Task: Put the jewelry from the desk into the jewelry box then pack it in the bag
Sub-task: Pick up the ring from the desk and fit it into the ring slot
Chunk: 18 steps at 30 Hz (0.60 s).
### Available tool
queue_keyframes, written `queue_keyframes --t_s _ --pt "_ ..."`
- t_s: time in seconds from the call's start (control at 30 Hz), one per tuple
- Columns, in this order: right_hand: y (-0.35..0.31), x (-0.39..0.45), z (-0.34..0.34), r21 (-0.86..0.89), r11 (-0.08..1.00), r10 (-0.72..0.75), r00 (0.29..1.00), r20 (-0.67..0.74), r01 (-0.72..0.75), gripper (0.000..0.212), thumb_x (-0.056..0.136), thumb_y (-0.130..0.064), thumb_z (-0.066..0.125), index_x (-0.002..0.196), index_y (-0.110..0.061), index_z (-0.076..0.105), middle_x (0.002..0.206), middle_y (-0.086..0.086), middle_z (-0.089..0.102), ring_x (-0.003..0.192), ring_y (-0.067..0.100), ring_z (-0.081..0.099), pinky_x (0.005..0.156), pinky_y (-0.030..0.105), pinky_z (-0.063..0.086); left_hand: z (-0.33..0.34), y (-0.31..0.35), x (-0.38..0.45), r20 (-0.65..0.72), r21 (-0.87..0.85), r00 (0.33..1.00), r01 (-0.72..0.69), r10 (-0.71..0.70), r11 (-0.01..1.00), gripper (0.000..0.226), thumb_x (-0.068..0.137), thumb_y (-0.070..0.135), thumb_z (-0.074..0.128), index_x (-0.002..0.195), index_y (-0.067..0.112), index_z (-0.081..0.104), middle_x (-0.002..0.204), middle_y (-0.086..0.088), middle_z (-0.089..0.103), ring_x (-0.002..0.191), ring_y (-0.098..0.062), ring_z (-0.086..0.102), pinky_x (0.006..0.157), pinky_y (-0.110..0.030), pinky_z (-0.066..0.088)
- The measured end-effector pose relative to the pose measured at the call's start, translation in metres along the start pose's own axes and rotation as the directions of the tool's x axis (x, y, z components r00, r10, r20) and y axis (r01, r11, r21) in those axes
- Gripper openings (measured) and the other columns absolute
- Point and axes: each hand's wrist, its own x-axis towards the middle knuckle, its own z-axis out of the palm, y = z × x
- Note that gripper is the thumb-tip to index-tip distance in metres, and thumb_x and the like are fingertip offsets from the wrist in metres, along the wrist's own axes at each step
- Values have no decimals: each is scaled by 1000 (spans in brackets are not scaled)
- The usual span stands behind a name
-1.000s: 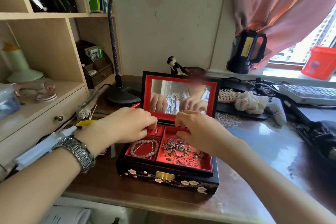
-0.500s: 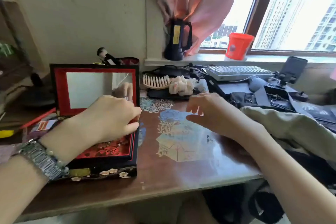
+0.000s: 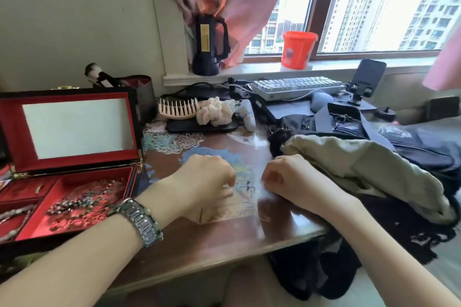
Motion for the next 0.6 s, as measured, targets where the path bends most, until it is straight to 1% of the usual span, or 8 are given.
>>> queue_keyframes --t_s 0.17,0.23,0.3,0.37,0.43,0.6 --pt "9 3 8 43 999 18 1000 12 -18 10 80 -21 68 86 -14 72 88 4 69 80 23 64 78 39 53 13 11 16 -53 -74 998 31 -35 997 24 89 34 54 107 25 67 113 2 66 107 -23 59 84 -34 46" --pt "12 3 9 53 998 15 1000 13 -16 10 80 -23 68 85 -15 72 87 5 69 82 24 63 78 39 53 17 14 21 -77 -102 996 35 -43 994 23 88 35 55 104 26 69 110 3 67 105 -22 59 81 -32 45" --pt "15 4 11 57 998 15 1000 14 -16 8 80 -20 67 85 -16 72 87 4 69 84 25 63 78 38 53 20 15 25 -109 -122 993 26 -40 992 22 88 36 55 101 26 69 106 6 67 102 -19 60 76 -29 43" --pt "17 5 12 72 997 14 1000 7 -14 8 79 -19 68 85 -16 73 85 4 69 81 25 63 77 38 53 22 17 27 -130 -130 991 13 -30 991 21 89 36 54 100 25 69 105 7 67 101 -17 60 74 -28 41" --pt "20 5 12 84 996 8 1000 -6 -7 6 79 -20 69 83 -17 73 84 3 69 75 22 63 74 38 54 24 18 28 -140 -140 990 14 -34 990 22 90 35 52 99 24 70 103 6 67 101 -18 60 75 -31 44" --pt "22 7 13 84 996 -7 1000 -12 8 4 78 -19 69 81 -18 72 83 1 69 71 20 64 72 38 55 24 19 28 -155 -161 987 21 -46 987 21 90 31 51 96 24 70 101 6 67 99 -19 60 74 -31 47"
